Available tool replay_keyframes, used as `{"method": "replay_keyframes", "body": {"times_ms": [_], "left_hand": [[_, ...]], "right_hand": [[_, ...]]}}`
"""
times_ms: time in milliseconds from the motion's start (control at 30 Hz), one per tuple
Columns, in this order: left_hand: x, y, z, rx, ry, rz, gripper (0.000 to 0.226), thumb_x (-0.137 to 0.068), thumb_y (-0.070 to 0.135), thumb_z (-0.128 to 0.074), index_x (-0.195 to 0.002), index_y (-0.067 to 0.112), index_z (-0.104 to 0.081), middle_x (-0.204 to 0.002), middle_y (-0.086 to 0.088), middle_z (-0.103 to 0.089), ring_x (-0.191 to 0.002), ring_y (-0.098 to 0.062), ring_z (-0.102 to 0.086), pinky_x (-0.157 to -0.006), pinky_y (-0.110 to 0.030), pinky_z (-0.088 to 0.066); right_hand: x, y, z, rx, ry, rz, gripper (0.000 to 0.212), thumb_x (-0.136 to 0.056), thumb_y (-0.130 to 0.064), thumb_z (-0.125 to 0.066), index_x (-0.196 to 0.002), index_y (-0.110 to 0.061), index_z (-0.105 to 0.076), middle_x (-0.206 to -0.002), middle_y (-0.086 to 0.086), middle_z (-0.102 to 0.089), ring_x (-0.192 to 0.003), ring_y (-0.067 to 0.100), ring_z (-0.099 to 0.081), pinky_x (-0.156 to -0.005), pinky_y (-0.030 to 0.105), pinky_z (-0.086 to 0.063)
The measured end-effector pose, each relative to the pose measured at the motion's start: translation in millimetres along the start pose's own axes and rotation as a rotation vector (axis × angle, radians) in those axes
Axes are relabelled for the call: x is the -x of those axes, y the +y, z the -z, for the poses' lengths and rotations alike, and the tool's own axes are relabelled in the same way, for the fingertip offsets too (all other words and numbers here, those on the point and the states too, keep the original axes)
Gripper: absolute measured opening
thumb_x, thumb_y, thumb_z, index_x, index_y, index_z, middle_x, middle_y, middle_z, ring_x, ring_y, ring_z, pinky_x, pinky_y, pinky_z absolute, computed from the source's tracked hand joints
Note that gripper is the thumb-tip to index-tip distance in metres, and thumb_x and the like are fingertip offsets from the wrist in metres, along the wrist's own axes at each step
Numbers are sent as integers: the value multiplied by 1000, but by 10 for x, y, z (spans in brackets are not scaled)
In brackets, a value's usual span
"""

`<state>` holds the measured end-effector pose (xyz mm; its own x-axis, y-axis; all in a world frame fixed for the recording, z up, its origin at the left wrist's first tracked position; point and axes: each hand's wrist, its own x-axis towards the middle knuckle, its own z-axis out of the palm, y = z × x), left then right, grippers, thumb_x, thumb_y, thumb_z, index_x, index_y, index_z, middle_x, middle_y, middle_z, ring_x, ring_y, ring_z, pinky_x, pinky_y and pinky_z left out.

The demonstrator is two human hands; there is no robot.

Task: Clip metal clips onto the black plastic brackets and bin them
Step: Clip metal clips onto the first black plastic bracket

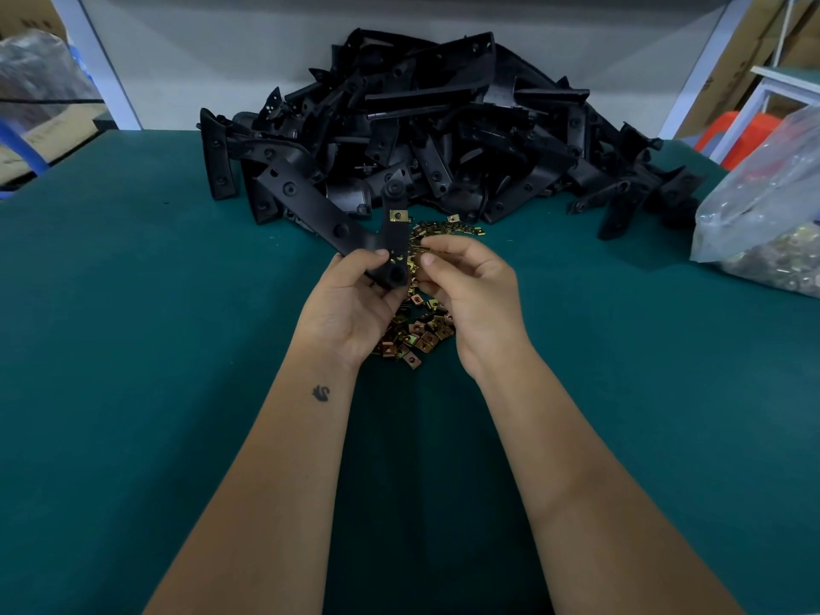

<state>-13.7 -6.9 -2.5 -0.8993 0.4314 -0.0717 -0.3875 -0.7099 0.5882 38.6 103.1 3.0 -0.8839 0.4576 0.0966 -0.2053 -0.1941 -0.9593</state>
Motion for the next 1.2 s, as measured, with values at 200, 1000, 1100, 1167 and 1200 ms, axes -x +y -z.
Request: {"method": "replay_keyframes", "body": {"times_ms": [200, 1000, 1100, 1167, 1200], "left_hand": [[-2, 0, 6, -9, 7, 0, 21, -91, -3, -51, -109, 7, -49, -88, -8, -64, -84, -20, -62, -72, -28, -58], [2, -3, 5, -71, -27, 16, 29, -93, 0, -50, -121, 7, -49, -101, -9, -65, -90, -19, -64, -77, -27, -58], [5, -2, 9, -66, -31, 17, 28, -92, 0, -51, -119, 8, -49, -101, -8, -65, -91, -19, -64, -80, -27, -58], [5, -1, 10, -64, -27, 18, 25, -92, 1, -52, -115, 8, -52, -99, -7, -65, -89, -18, -64, -80, -27, -57], [3, 0, 11, -62, -23, 20, 23, -92, 1, -53, -113, 8, -53, -98, -7, -66, -88, -17, -64, -80, -27, -57]], "right_hand": [[-10, -18, -20, -25, 16, -26, 22, -90, 3, -61, -82, -15, -73, -84, 2, -70, -79, 12, -64, -75, 25, -54], [-17, -15, 19, -66, 0, -60, 15, -88, 2, -67, -96, -10, -71, -87, 5, -72, -78, 13, -67, -79, 29, -56], [-21, -11, 30, -86, -8, -57, 15, -88, 2, -66, -97, -9, -70, -86, 4, -73, -81, 15, -68, -80, 30, -56], [-20, -11, 28, -83, -17, -48, 17, -88, 3, -66, -98, -10, -69, -84, 2, -73, -82, 16, -68, -81, 30, -56], [-21, -14, 28, -78, -19, -44, 18, -88, 4, -66, -99, -10, -69, -82, 1, -73, -81, 15, -68, -81, 30, -56]]}}
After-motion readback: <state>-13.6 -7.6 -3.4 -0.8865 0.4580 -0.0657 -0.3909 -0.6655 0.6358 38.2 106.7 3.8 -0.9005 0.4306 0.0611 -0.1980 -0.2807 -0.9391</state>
